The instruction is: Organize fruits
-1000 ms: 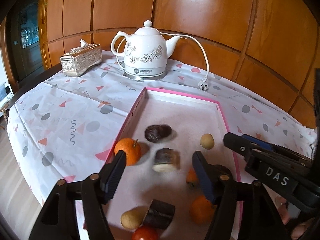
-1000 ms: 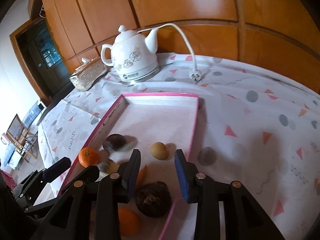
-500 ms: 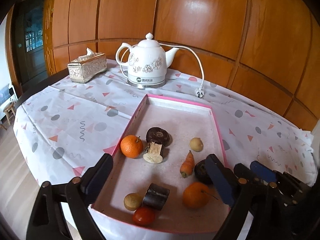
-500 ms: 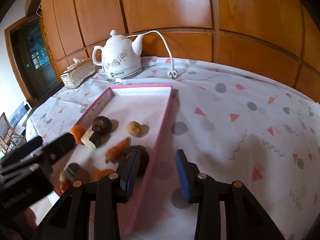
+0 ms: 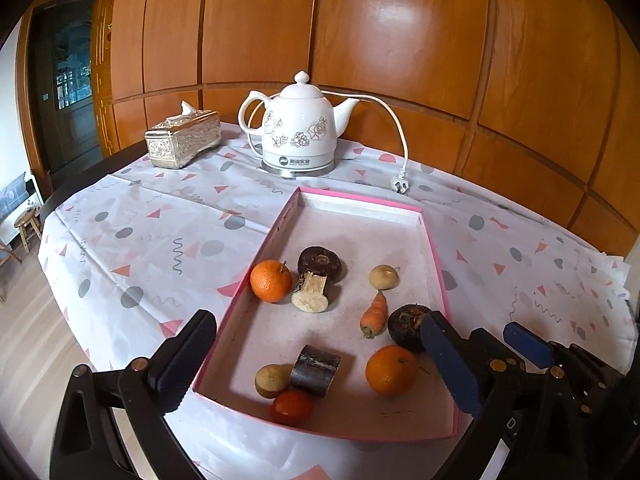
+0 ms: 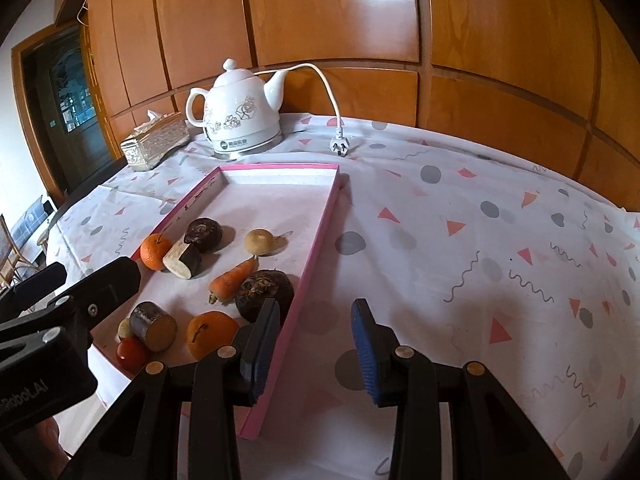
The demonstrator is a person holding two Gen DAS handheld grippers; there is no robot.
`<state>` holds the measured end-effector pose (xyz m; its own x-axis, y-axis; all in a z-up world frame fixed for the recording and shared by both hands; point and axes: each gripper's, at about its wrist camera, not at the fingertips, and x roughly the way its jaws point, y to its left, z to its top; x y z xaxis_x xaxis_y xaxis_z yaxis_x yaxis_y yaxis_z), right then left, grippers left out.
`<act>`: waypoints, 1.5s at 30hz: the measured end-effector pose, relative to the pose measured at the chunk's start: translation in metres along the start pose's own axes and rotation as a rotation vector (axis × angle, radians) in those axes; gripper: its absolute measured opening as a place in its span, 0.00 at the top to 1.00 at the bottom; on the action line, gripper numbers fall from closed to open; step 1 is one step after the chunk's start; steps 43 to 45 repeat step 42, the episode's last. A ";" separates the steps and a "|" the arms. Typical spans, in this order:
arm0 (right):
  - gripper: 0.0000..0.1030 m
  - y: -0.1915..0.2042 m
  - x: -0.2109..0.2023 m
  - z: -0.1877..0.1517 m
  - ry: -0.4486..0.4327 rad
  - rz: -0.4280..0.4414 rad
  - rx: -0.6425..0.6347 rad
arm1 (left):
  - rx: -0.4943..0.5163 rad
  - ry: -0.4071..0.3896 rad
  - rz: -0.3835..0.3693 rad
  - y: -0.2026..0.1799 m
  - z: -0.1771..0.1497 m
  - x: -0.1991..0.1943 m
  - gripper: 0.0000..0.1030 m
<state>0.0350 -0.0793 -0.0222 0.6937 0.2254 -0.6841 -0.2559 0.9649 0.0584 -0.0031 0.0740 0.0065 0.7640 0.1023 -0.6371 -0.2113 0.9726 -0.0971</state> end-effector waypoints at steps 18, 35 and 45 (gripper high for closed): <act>0.64 0.007 -0.005 0.001 -0.015 0.004 -0.022 | -0.029 -0.041 0.058 0.008 0.002 -0.013 0.00; 0.64 0.013 -0.006 0.000 -0.022 0.006 -0.046 | -0.031 -0.033 0.068 0.009 0.001 -0.014 0.00; 0.64 0.009 -0.005 -0.001 -0.019 0.007 -0.039 | -0.017 -0.040 0.065 0.006 0.000 -0.014 0.00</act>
